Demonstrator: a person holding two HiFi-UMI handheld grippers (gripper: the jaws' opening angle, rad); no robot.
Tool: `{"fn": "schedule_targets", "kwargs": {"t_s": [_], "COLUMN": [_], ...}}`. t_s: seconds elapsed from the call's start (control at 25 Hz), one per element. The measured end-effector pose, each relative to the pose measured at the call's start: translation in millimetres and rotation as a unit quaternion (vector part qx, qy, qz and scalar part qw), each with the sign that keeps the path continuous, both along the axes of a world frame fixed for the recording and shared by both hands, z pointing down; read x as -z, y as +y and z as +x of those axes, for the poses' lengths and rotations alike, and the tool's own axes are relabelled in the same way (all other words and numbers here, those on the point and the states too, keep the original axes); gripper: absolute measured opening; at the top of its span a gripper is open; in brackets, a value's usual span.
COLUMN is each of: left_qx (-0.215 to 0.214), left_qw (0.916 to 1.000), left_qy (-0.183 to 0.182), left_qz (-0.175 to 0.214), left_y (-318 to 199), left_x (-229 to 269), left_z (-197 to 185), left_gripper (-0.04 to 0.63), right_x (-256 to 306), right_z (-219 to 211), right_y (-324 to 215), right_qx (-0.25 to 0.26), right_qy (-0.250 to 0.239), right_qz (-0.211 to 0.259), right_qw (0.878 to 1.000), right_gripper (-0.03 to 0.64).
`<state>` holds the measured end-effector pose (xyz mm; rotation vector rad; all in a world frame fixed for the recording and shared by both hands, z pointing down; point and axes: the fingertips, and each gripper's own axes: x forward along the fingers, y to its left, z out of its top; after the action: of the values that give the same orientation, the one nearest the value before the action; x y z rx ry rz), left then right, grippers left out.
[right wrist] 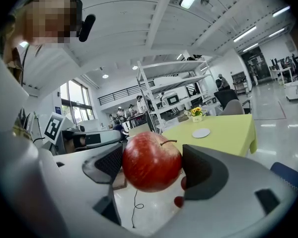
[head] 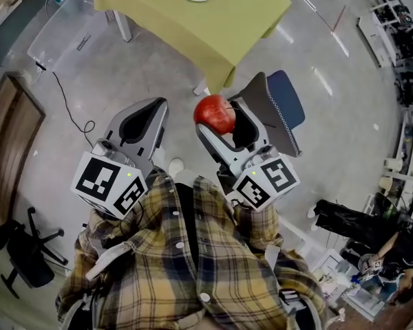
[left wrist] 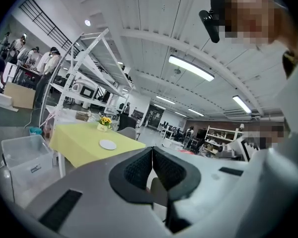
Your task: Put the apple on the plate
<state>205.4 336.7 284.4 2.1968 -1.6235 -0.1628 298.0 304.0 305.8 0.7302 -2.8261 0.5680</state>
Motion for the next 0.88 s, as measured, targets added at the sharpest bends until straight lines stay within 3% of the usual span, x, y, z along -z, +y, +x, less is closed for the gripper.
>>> {"fn": "schedule_targets", "kwargs": {"t_s": [0.52,0.88], "left_qx": [-0.033,-0.058], "left_qw": [0.9994,0.9982], "left_qy": [0.001,0.006], "left_qz": [0.009,-0.009], "left_y": [-98.4,-139.9], "left_x": [4.6,-11.4], "left_z": [-109.8,-148.7], "left_gripper": [0.009,0.009], "right_x": [7.1,-1.3], "right_z": [-105.1,-137.5], "right_y": [-92.0,-133.5], "right_qx": [-0.030,-0.071], "right_qy": [0.004,-0.003], "right_qz": [0.010,-0.007], "right_qw": [1.000,0.997], "right_gripper": [0.363,0.364]}}
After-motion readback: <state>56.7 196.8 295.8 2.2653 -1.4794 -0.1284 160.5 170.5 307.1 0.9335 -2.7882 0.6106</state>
